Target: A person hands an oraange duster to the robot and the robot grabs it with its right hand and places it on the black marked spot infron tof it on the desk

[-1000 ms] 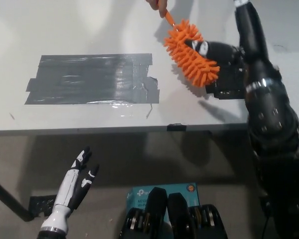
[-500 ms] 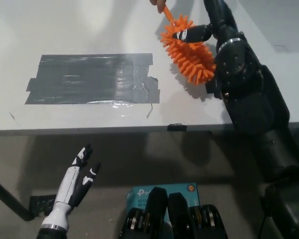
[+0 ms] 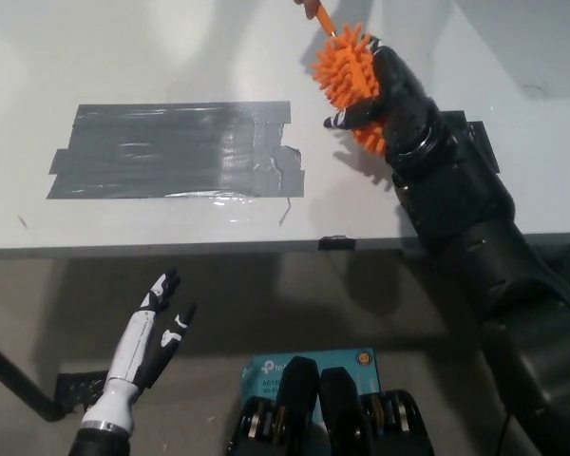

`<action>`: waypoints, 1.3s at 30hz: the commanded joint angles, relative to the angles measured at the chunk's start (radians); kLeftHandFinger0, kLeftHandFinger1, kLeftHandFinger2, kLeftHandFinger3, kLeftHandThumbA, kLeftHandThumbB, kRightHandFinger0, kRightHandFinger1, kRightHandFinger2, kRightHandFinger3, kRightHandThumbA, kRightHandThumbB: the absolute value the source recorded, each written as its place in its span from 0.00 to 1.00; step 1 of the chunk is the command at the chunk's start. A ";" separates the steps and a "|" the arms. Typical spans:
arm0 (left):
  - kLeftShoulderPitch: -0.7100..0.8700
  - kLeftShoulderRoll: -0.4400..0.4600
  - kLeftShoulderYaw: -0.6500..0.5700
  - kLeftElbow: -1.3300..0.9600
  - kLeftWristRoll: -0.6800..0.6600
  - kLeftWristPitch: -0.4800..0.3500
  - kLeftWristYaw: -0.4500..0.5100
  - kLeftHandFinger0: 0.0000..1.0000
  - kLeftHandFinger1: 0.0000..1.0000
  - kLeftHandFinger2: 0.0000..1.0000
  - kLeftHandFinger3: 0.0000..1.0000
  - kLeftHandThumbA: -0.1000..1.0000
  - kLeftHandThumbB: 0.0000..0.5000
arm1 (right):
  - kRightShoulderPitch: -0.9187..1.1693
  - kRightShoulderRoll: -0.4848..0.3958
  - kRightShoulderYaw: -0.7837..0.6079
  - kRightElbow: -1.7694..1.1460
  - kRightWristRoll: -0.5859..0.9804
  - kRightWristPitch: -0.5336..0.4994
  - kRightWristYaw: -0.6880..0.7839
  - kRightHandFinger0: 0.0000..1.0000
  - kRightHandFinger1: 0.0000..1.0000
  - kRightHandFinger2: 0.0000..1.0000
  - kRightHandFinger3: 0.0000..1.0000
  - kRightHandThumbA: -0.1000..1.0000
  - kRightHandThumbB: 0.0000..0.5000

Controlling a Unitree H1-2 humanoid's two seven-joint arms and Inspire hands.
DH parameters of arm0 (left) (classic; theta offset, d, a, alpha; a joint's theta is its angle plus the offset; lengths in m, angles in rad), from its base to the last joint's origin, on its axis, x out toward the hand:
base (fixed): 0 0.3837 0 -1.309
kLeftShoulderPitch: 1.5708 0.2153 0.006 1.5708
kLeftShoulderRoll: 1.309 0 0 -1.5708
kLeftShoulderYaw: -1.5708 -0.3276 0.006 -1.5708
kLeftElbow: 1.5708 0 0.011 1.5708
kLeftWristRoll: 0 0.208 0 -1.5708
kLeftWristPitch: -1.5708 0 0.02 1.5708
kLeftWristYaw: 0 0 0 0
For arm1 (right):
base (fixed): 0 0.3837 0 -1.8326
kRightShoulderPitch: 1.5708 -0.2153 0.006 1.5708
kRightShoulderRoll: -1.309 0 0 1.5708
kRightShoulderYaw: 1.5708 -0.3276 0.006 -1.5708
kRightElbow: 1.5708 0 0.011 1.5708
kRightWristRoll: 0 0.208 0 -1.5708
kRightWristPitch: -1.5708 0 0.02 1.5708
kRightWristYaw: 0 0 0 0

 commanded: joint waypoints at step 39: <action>-0.042 0.017 -0.015 -0.027 -0.002 -0.007 -0.013 1.00 1.00 1.00 1.00 0.94 0.22 | -0.069 0.027 -0.064 0.014 0.187 -0.135 -0.111 0.04 0.53 0.84 0.85 0.00 0.40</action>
